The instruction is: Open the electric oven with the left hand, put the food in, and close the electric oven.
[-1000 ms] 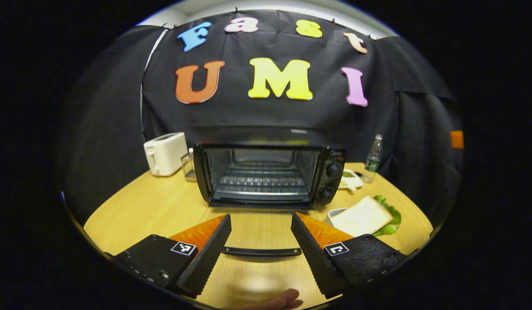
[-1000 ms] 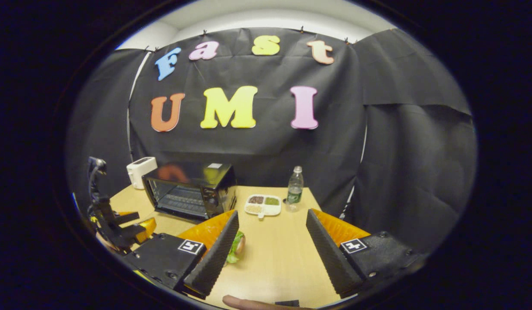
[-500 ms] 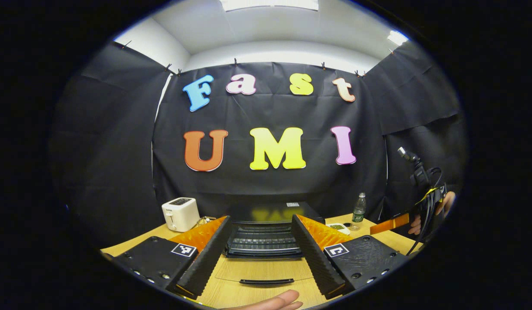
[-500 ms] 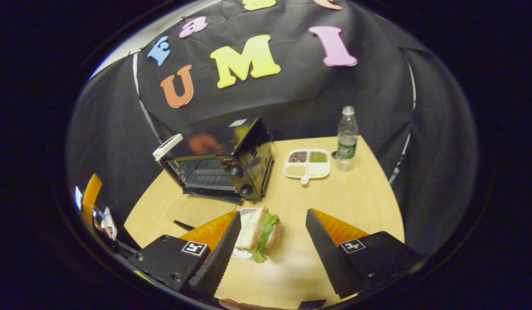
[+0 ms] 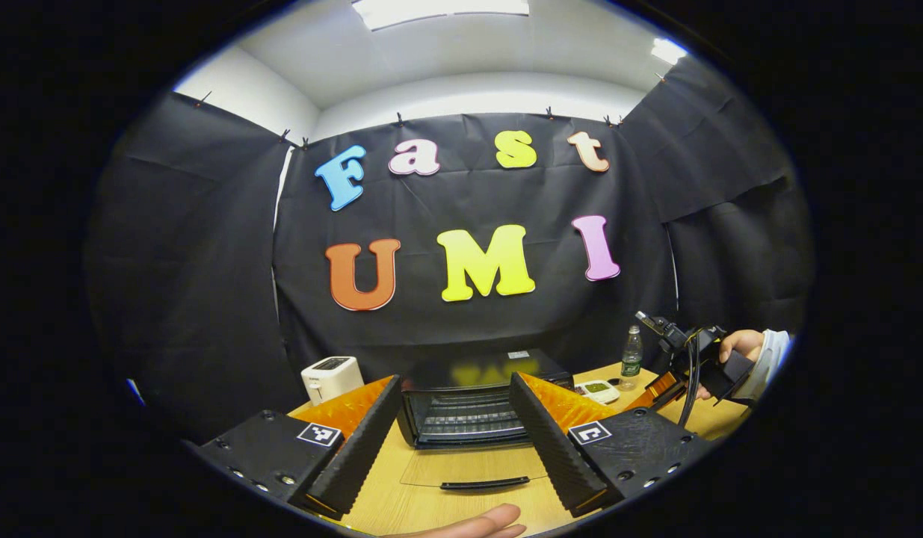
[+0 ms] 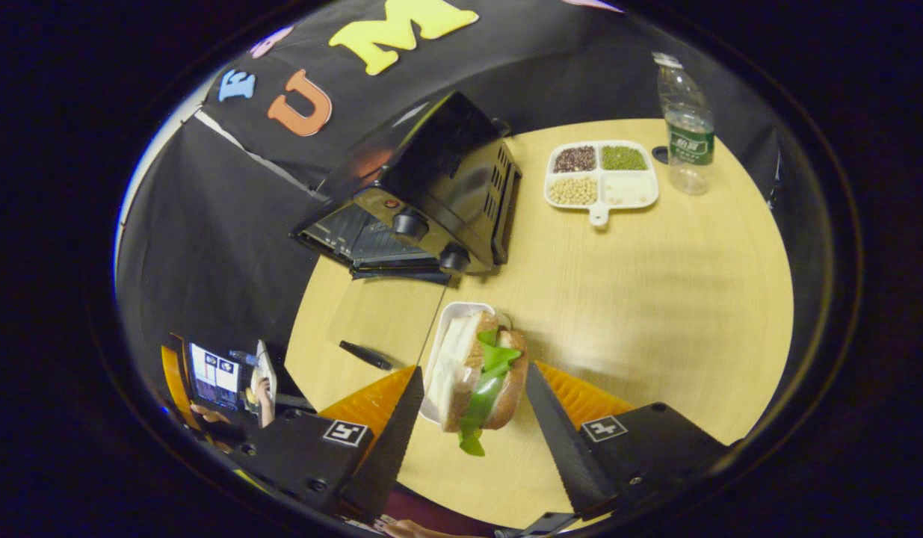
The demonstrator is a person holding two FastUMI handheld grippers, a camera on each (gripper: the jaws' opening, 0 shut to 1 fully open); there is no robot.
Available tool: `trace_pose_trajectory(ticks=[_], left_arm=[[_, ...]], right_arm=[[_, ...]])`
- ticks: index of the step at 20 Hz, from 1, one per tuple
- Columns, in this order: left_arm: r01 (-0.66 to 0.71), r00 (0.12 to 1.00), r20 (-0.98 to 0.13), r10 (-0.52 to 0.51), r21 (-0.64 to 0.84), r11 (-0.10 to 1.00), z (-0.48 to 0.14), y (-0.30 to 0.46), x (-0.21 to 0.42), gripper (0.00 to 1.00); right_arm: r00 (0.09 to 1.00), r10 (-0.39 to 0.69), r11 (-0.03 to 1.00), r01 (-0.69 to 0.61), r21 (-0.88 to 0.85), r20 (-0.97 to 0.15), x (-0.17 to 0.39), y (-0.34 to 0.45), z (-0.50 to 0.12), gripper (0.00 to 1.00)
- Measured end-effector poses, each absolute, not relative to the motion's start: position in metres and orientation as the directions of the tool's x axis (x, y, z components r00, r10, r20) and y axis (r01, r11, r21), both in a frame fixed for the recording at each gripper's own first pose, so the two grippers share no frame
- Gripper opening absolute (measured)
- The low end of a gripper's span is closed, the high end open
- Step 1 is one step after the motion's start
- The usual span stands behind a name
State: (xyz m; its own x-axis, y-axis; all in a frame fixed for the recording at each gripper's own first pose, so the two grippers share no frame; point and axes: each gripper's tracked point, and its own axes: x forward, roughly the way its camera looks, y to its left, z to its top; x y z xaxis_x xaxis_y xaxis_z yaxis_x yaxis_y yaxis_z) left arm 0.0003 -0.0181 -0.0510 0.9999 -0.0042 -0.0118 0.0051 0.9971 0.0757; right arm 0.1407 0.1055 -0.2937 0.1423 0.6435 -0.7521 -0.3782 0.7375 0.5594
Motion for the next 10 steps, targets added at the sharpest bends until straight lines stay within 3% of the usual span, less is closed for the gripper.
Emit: trace_pose_trajectory(ticks=[4, 5, 6, 7, 8, 10], left_arm=[[-0.009, 0.999, -0.034, 0.011, 0.073, 0.997, -0.056, -0.016, 0.0, 0.95], [-0.009, 0.999, -0.049, 0.013, 0.073, 0.997, -0.058, -0.017, -0.004, 0.95], [-0.014, 0.997, -0.07, 0.019, 0.07, 0.997, -0.065, -0.016, -0.003, 0.95], [-0.014, 0.996, -0.087, 0.02, 0.068, 0.998, -0.07, -0.016, -0.003, 0.95], [-0.013, 0.995, -0.097, 0.02, 0.066, 0.998, -0.072, -0.016, -0.002, 0.95], [-0.015, 0.994, -0.106, 0.022, 0.065, 0.998, -0.074, -0.014, -0.004, 0.95]], right_arm=[[-0.001, 0.668, 0.717, -0.263, 0.645, -0.744, 0.129, 0.111, -0.313, 0.83], [-0.027, 0.687, 0.704, -0.224, 0.674, -0.727, 0.127, 0.116, -0.313, 0.7], [-0.031, 0.697, 0.698, -0.204, 0.687, -0.717, 0.127, 0.118, -0.316, 0.78], [-0.03, 0.702, 0.695, -0.189, 0.694, -0.711, 0.127, 0.116, -0.316, 0.72], [-0.016, 0.71, 0.69, -0.184, 0.7, -0.704, 0.127, 0.116, -0.313, 0.55], [-0.007, 0.709, 0.691, -0.193, 0.696, -0.706, 0.123, 0.115, -0.31, 0.45]])
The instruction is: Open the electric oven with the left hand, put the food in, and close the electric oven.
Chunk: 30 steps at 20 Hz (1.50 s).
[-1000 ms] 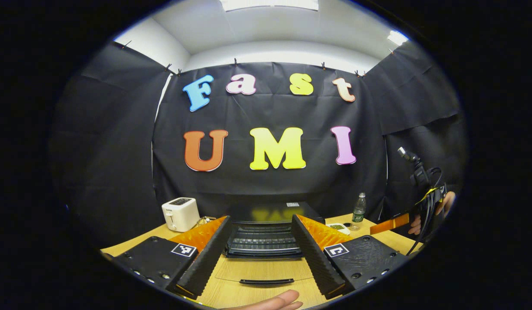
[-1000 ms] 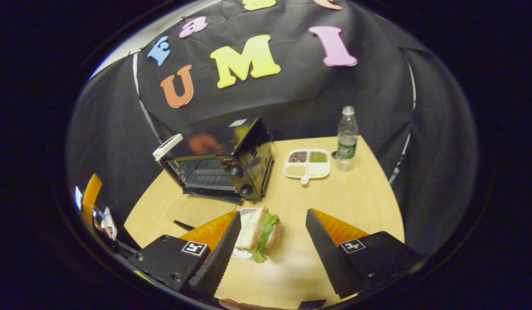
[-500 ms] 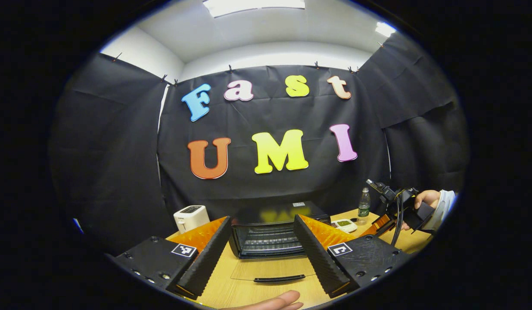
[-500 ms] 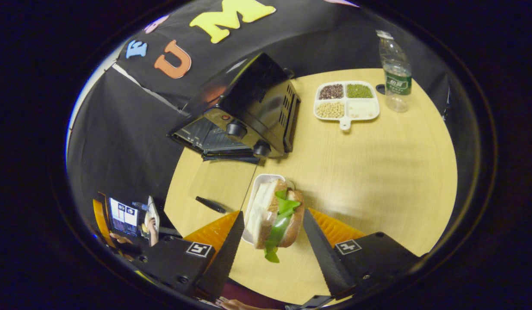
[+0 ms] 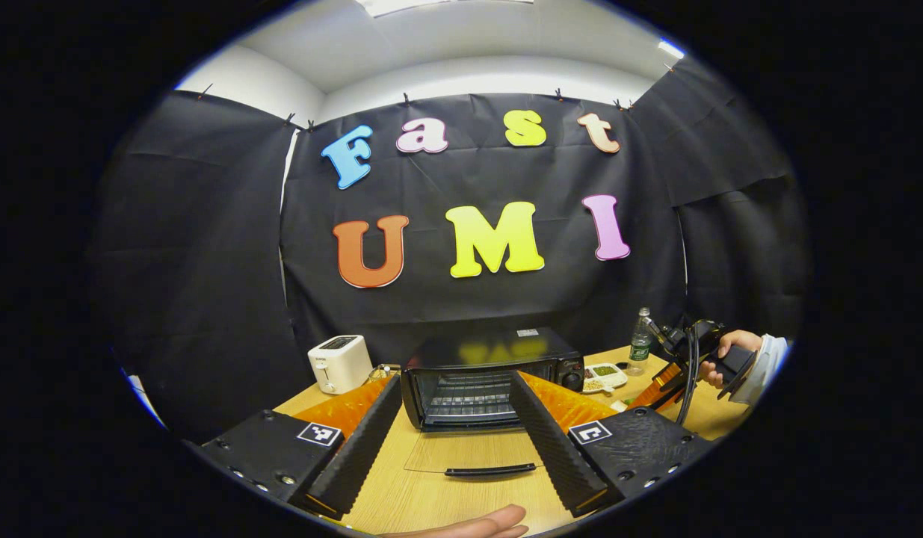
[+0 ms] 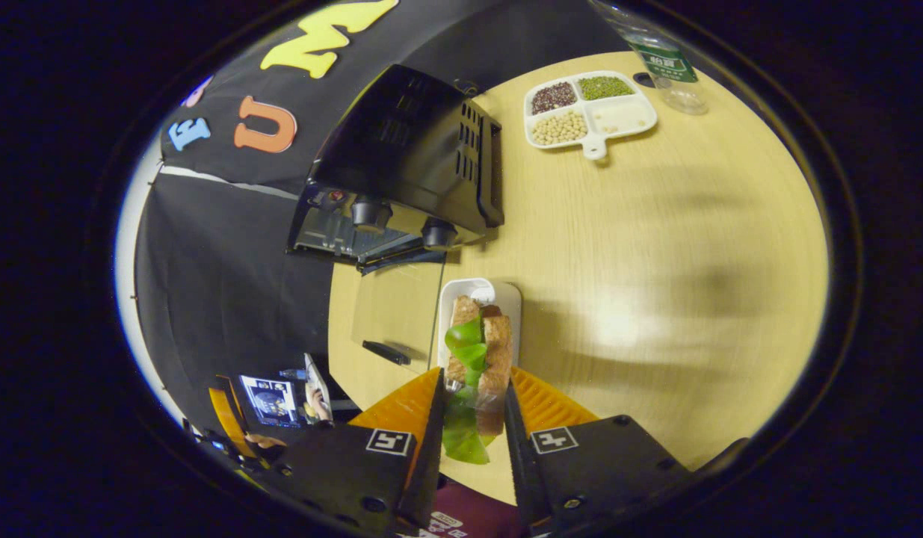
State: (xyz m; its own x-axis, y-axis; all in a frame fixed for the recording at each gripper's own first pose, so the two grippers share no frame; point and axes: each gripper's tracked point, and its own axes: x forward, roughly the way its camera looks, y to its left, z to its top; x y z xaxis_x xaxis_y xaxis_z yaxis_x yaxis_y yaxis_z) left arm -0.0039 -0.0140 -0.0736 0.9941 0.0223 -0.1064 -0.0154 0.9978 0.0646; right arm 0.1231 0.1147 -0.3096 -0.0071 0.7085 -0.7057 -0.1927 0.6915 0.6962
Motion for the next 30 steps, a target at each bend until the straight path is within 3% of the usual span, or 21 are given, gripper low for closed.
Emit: trace_pose_trajectory(ticks=[4, 5, 6, 16, 22, 26, 27, 30], left_arm=[[0.0, 0.995, -0.097, 0.005, 0.046, 0.999, -0.068, -0.013, -0.014, 0.95], [0.005, 0.995, -0.098, -0.001, 0.04, 0.999, -0.068, -0.012, -0.014, 0.95], [0.01, 0.995, -0.099, -0.006, 0.04, 0.999, -0.068, -0.012, -0.017, 0.95], [0.065, 0.996, -0.058, -0.065, -0.005, 0.998, -0.06, 0.004, -0.031, 0.95], [0.074, 0.995, -0.066, -0.074, -0.013, 0.997, -0.07, 0.032, -0.039, 0.95], [0.05, 0.998, -0.035, -0.05, 0.001, 0.999, -0.065, 0.057, -0.047, 0.95], [0.045, 0.999, -0.028, -0.045, 0.003, 0.999, -0.065, 0.062, -0.048, 1.0], [0.056, 0.998, -0.037, -0.056, -0.02, 0.998, -0.072, 0.067, -0.054, 0.95]], right_arm=[[0.062, 0.709, 0.696, -0.22, 0.683, -0.702, 0.113, 0.109, -0.29, 0.41], [0.092, 0.713, 0.696, -0.222, 0.683, -0.695, 0.11, 0.108, -0.283, 0.31], [0.112, 0.717, 0.693, -0.224, 0.685, -0.688, 0.106, 0.107, -0.278, 0.41], [0.34, 0.774, 0.607, -0.158, 0.779, -0.534, 0.046, 0.161, -0.252, 0.41], [0.574, 0.763, 0.391, -0.045, 0.919, -0.297, 0.046, 0.237, -0.245, 0.4], [0.654, 0.708, 0.348, 0.005, 0.938, -0.266, 0.057, 0.287, -0.265, 0.4], [0.666, 0.704, 0.321, 0.01, 0.947, -0.246, 0.059, 0.299, -0.265, 0.4], [0.719, 0.666, 0.265, 0.017, 0.964, -0.196, 0.072, 0.333, -0.266, 0.4]])
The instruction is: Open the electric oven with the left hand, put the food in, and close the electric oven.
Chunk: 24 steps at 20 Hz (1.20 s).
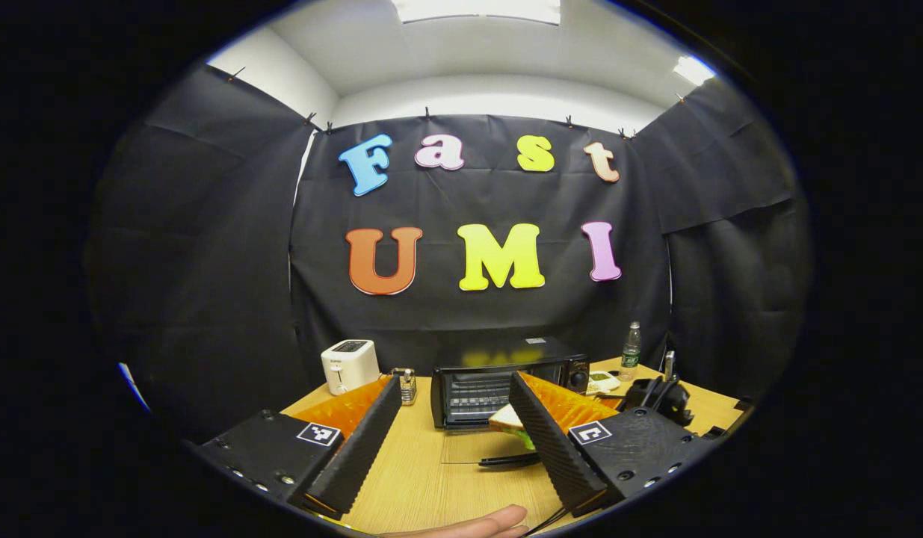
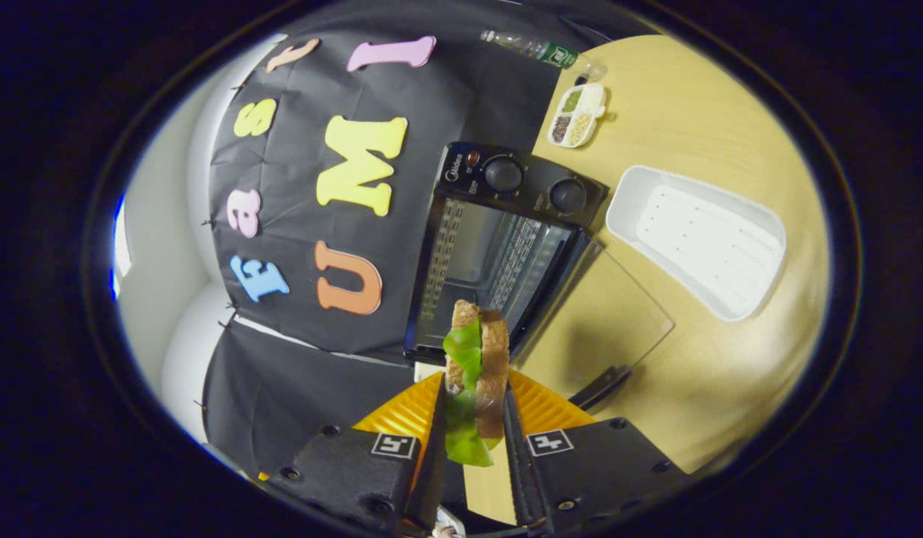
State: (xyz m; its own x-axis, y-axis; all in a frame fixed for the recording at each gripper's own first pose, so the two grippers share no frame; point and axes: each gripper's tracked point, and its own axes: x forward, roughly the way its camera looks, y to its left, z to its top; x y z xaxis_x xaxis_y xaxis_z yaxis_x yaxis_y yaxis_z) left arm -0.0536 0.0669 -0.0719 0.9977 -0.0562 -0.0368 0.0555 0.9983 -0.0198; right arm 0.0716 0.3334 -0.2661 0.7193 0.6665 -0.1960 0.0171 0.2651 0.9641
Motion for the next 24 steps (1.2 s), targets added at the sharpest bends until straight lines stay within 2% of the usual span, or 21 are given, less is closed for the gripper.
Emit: trace_pose_trajectory(ticks=[4, 9, 13, 17, 19, 20, 21, 23, 24], left_arm=[[0.068, 0.996, -0.048, -0.071, -0.059, 0.996, -0.078, 0.076, -0.058, 0.95], [0.051, 0.997, -0.053, -0.054, -0.049, 0.997, -0.085, 0.095, -0.063, 0.95], [0.016, 0.997, -0.068, -0.02, -0.058, 0.998, -0.095, 0.116, -0.06, 0.95], [0.006, 0.995, -0.102, -0.016, -0.09, 0.996, -0.106, 0.118, -0.054, 0.92], [0.008, 0.994, -0.105, -0.017, -0.085, 0.996, -0.107, 0.118, -0.053, 0.92], [0.011, 0.994, -0.105, -0.02, -0.08, 0.997, -0.107, 0.117, -0.053, 0.92], [0.014, 0.994, -0.105, -0.022, -0.074, 0.997, -0.107, 0.116, -0.054, 0.92], [0.02, 0.994, -0.102, -0.026, -0.066, 0.998, -0.109, 0.115, -0.053, 0.92], [0.019, 0.994, -0.108, -0.026, -0.066, 0.998, -0.111, 0.115, -0.052, 0.92]], right_arm=[[0.819, 0.549, 0.235, 0.039, 0.971, -0.166, 0.104, 0.36, -0.275, 0.4], [0.884, 0.449, 0.246, 0.02, 0.969, -0.133, 0.161, 0.388, -0.278, 0.4], [0.943, 0.321, 0.341, -0.022, 0.94, -0.094, 0.216, 0.387, -0.27, 0.4], [0.947, 0.291, 0.409, 0.004, 0.913, -0.134, 0.252, 0.404, -0.299, 0.4], [0.944, 0.285, 0.386, 0.045, 0.921, -0.165, 0.263, 0.404, -0.314, 0.4], [0.943, 0.288, 0.385, 0.046, 0.922, -0.168, 0.264, 0.409, -0.314, 0.31], [0.946, 0.28, 0.395, 0.04, 0.918, -0.162, 0.268, 0.408, -0.315, 0.41], [0.947, 0.28, 0.396, 0.033, 0.918, -0.155, 0.268, 0.41, -0.316, 0.43], [0.949, 0.278, 0.396, 0.031, 0.918, -0.151, 0.268, 0.41, -0.315, 0.35]])
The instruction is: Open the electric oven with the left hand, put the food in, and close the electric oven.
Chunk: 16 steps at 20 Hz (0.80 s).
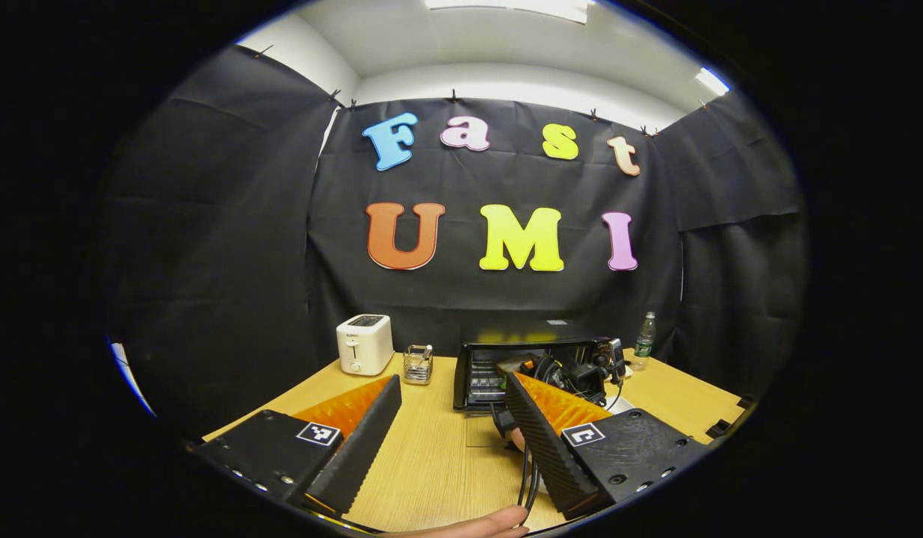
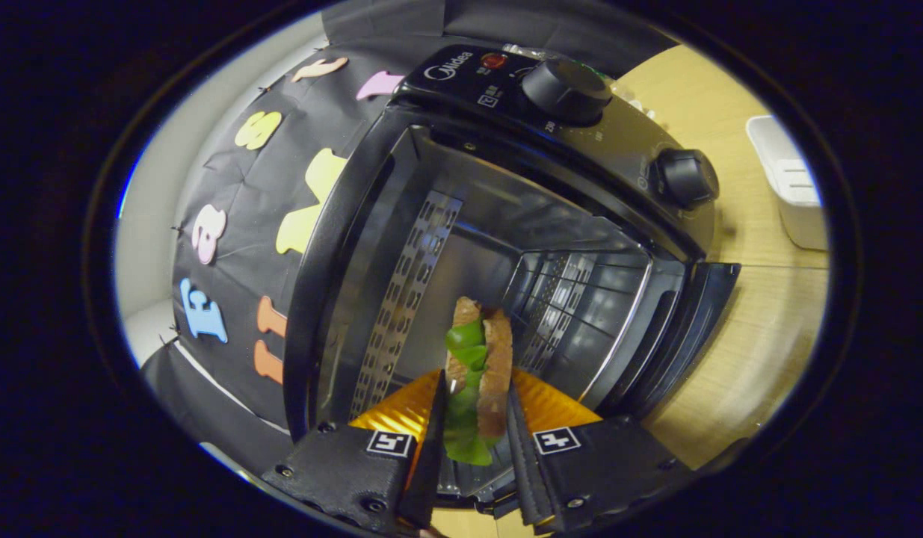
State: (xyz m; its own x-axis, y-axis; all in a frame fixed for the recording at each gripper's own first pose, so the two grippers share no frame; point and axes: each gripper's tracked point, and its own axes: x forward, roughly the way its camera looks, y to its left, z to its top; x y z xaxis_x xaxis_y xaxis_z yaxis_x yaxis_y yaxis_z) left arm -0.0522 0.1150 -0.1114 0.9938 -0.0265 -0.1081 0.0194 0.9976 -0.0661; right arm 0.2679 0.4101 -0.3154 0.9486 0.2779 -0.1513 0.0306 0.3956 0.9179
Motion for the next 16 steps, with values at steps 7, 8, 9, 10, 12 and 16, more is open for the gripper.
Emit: trace_pose_trajectory(ticks=[7, 8, 9, 10, 12, 16], left_arm=[[0.008, 0.991, -0.13, -0.019, -0.086, 0.996, -0.119, 0.116, -0.051, 0.92], [0.005, 0.99, -0.137, -0.016, -0.085, 0.996, -0.121, 0.116, -0.05, 0.92], [0.002, 0.989, -0.144, -0.014, -0.084, 0.996, -0.123, 0.117, -0.051, 0.92], [-0.001, 0.989, -0.147, -0.011, -0.083, 0.997, -0.124, 0.117, -0.052, 0.92], [-0.001, 0.99, -0.143, -0.011, -0.083, 0.997, -0.121, 0.117, -0.054, 0.92], [-0.004, 0.99, -0.141, -0.009, -0.09, 0.996, -0.122, 0.121, -0.056, 0.92]], right_arm=[[0.947, 0.266, 0.568, -0.005, 0.823, -0.178, 0.264, 0.415, -0.314, 0.61], [0.95, 0.259, 0.606, -0.02, 0.795, -0.174, 0.263, 0.416, -0.311, 0.57], [0.952, 0.257, 0.644, -0.037, 0.764, -0.17, 0.263, 0.418, -0.308, 0.61], [0.951, 0.258, 0.683, -0.054, 0.728, -0.171, 0.26, 0.42, -0.306, 0.7], [0.947, 0.269, 0.721, -0.076, 0.689, -0.177, 0.261, 0.428, -0.304, 0.94], [0.932, 0.291, 0.779, -0.1, 0.619, -0.217, 0.261, 0.43, -0.309, 0.87]])
